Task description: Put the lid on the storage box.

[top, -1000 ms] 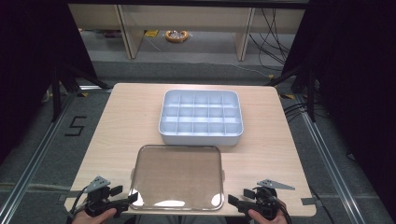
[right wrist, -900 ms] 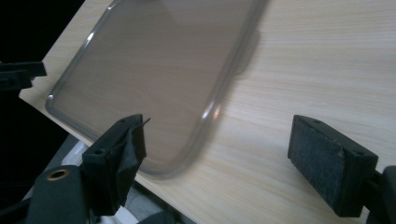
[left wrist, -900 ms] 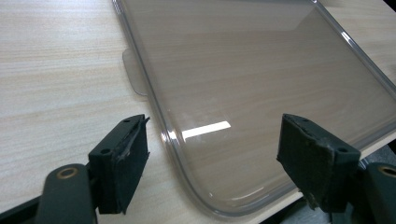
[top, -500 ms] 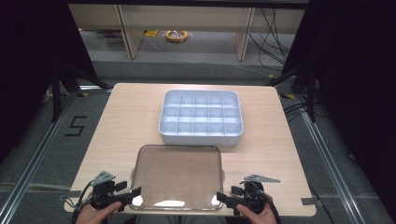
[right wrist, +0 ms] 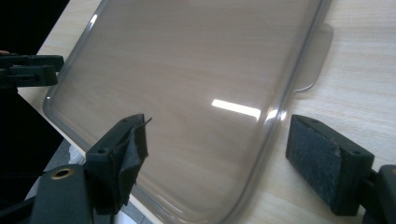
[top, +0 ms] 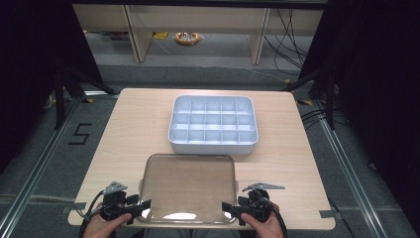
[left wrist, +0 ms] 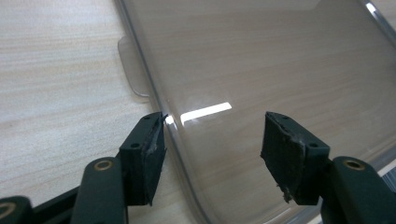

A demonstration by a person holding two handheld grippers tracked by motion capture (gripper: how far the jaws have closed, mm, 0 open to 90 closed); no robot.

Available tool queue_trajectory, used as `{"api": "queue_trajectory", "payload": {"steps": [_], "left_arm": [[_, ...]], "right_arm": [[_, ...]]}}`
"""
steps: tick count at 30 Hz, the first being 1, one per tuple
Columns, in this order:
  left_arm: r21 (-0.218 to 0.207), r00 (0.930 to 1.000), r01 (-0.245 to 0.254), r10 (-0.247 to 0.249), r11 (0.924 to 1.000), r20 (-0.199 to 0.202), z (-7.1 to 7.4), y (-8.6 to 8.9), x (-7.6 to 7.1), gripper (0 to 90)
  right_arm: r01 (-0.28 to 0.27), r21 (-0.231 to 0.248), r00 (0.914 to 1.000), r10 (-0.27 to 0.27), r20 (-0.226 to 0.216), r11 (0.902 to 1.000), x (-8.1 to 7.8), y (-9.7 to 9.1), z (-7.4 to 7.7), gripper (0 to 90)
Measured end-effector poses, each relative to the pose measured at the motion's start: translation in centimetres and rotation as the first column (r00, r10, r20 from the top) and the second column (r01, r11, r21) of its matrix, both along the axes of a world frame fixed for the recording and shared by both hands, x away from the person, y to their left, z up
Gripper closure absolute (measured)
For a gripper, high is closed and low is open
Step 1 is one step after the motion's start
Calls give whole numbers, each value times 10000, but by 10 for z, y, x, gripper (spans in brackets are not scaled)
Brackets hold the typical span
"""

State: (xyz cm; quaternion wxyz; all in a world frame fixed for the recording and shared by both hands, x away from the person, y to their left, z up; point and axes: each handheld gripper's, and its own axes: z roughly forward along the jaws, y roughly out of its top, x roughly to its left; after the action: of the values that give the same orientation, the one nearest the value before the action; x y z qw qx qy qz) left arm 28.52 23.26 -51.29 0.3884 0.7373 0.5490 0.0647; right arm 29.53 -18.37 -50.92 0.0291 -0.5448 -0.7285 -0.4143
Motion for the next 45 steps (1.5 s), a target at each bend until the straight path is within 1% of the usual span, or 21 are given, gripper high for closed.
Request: {"api": "queue_trajectory", "payload": {"steps": [8, 11, 12, 14, 15, 16, 17, 18, 19, 24, 25, 26, 27, 28, 32, 33, 36, 39, 42, 43, 45], "left_arm": [[319, 9997, 234, -237, 9992, 81, 1, 0, -2, 395], [533, 9998, 40, -49, 9986, 176, 1, -1, -4, 395], [568, 9998, 73, -84, 9984, 193, 1, 0, -4, 392], [741, 9996, 276, -284, 9969, 85, 2, 4, -4, 391], [752, 9995, 278, -287, 9968, 110, 2, 4, -4, 393], [829, 9996, 228, -242, 9963, 169, 2, 4, -5, 393], [912, 9992, 294, -316, 9954, 227, 2, 4, -5, 393], [968, 9994, 303, -320, 9948, 159, 2, 4, -5, 393], [968, 9994, 303, -320, 9948, 159, 2, 4, -5, 392], [1142, 9991, 296, -329, 9930, 273, 2, 7, -5, 394], [1179, 9993, 251, -282, 9927, 241, 2, 7, -6, 391], [1390, 9986, 241, -304, 9900, 431, 1, 6, -8, 393], [1390, 9986, 241, -304, 9900, 431, 1, 6, -8, 393], [1399, 9985, 238, -304, 9899, 449, 1, 6, -9, 394], [1198, 9983, 424, -468, 9919, 341, 2, 5, -10, 424], [1397, 9976, 542, -597, 9887, 355, 2, 5, -10, 421], [1177, 9980, 526, -565, 9917, 300, 1, 5, -10, 405], [1078, 9972, 583, -631, 9925, 411, 1, 6, -10, 401], [515, 9976, 489, -513, 9975, 467, -1, 3, -9, 353], [314, 9978, 462, -477, 9984, 463, -2, 2, -9, 304], [413, 9973, 523, -543, 9978, 486, -2, 3, -8, 273]], "right_arm": [[936, 1060, 9945, -879, -572, 9899, -1, 1, -2, 189], [1252, 1595, 9907, -1148, -731, 9792, -5, -4, -6, 255], [1577, 1828, 9811, -1328, -1411, 9704, -8, -3, -3, 265], [1577, 2128, 9818, -1301, -1383, 9643, -9, -8, -7, 326], [1822, 2367, 9731, -1405, -1825, 9543, -11, -8, -6, 341], [2428, 2554, 9394, -1611, -3025, 9359, -15, -7, 0, 350], [1978, 2561, 9656, -1431, -2172, 9462, -14, -9, -6, 372], [1743, 2540, 9764, -1336, -1696, 9514, -13, -10, -9, 397], [1667, 2387, 9805, -1353, -1424, 9567, -12, -10, -10, 399], [1656, 2606, 9754, -1190, -1853, 9511, -14, -12, -12, 437], [2251, 3148, 9414, -1226, -3141, 9221, -17, -9, -6, 437], [2268, 3236, 9428, -1238, -3094, 9186, -17, -8, -8, 440], [1655, 2919, 9719, -1055, -2105, 9420, -15, -12, -14, 440], [1908, 3042, 9572, -1083, -2683, 9333, -17, -9, -10, 441], [1660, 3346, 9616, -770, -2635, 9276, -18, -6, -15, 551], [1235, 2895, 9784, -677, -1953, 9492, -17, -7, -17, 563], [683, 2317, 9940, -464, -986, 9704, -16, -6, -11, 621], [197, 1985, 9986, -95, -519, 9799, -19, -4, -5, 603], [-292, 1739, 9996, 294, 14, 9843, -24, -3, 1, 590], [-528, 1593, 9977, 453, 504, 9858, -25, -3, 3, 586], [-685, 1463, 9955, 580, 753, 9869, -29, -2, 7, 586]]}}
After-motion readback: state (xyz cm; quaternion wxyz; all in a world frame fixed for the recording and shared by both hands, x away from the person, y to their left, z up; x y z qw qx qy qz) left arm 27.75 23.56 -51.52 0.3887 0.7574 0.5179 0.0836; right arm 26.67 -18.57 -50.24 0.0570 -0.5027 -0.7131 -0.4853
